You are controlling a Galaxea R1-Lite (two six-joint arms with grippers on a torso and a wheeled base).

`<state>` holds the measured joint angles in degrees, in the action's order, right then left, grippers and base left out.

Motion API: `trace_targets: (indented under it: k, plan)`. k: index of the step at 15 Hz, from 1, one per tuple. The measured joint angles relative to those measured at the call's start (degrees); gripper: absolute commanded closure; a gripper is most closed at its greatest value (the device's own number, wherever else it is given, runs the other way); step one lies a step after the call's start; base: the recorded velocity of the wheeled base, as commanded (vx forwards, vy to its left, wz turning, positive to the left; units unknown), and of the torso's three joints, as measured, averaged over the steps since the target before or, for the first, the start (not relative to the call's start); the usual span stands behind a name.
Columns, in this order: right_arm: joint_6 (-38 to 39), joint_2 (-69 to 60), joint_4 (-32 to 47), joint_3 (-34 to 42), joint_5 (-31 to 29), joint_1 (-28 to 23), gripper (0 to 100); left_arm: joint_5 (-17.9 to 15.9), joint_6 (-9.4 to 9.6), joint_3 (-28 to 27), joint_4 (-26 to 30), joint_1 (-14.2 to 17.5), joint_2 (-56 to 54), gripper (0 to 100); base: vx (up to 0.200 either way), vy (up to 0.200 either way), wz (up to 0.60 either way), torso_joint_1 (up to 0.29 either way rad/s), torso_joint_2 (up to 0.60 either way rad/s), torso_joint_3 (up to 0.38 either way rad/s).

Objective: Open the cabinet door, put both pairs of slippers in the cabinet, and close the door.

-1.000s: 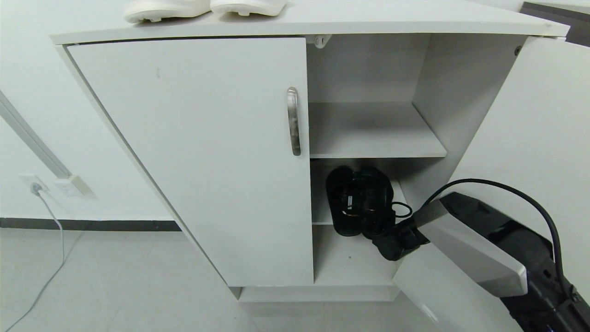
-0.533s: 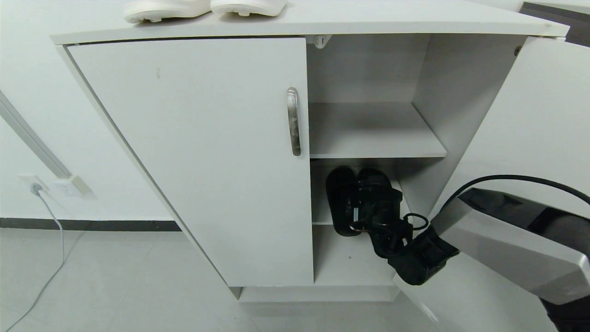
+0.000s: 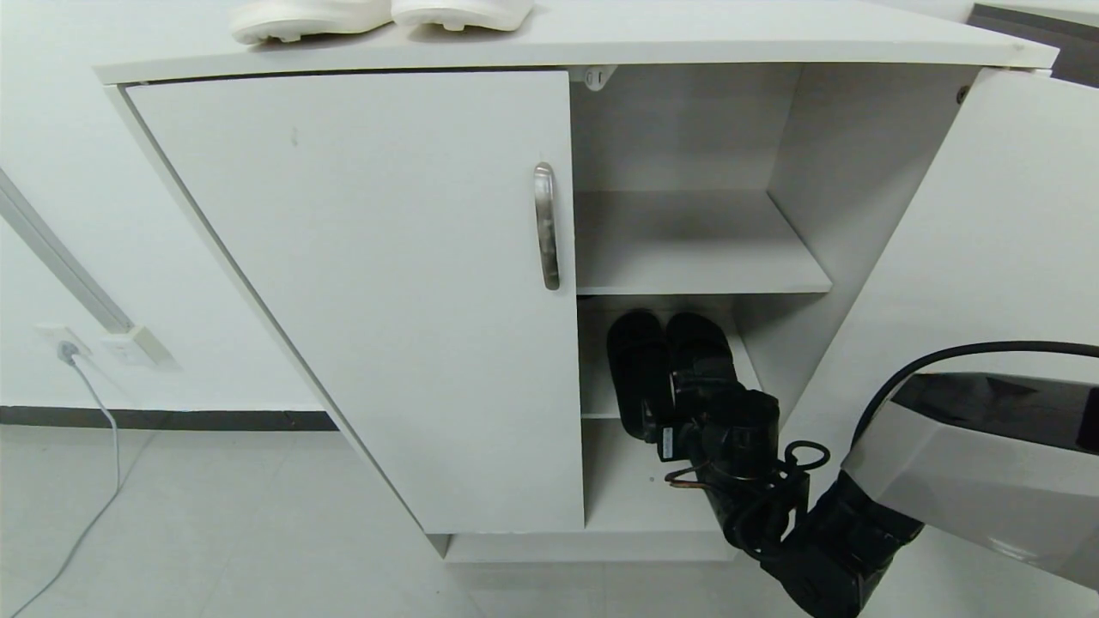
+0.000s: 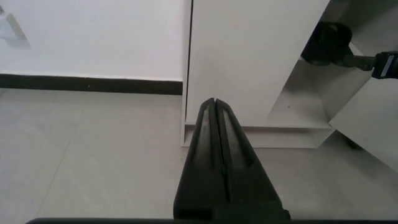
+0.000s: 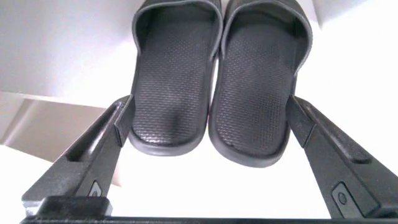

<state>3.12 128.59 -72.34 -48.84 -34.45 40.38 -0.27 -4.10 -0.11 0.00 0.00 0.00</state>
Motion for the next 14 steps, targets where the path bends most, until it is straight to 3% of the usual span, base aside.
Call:
trace_targets:
  k: [2,8,14]
  plan:
    - [-0.12,-0.28,-0.3,0.52,0.02,0.63,0,0.02,-0.02,0.0,0.0,0.0,0.0,100,0.0,0.0,0.0,0.0,0.0,0.0]
    - [-0.41,-0.44,-0.88,1.29,0.0,1.05,0,0.0,0.0,-0.05,0.0,0.0,0.0,100,-0.2,0.0,0.0,0.002,0.0,0.002]
    - [-0.41,-0.26,-0.95,1.34,-0.01,0.89,0,-0.05,0.07,-0.02,0.0,-0.02,0.0,100,0.0,0.0,0.0,0.0,0.0,0.0]
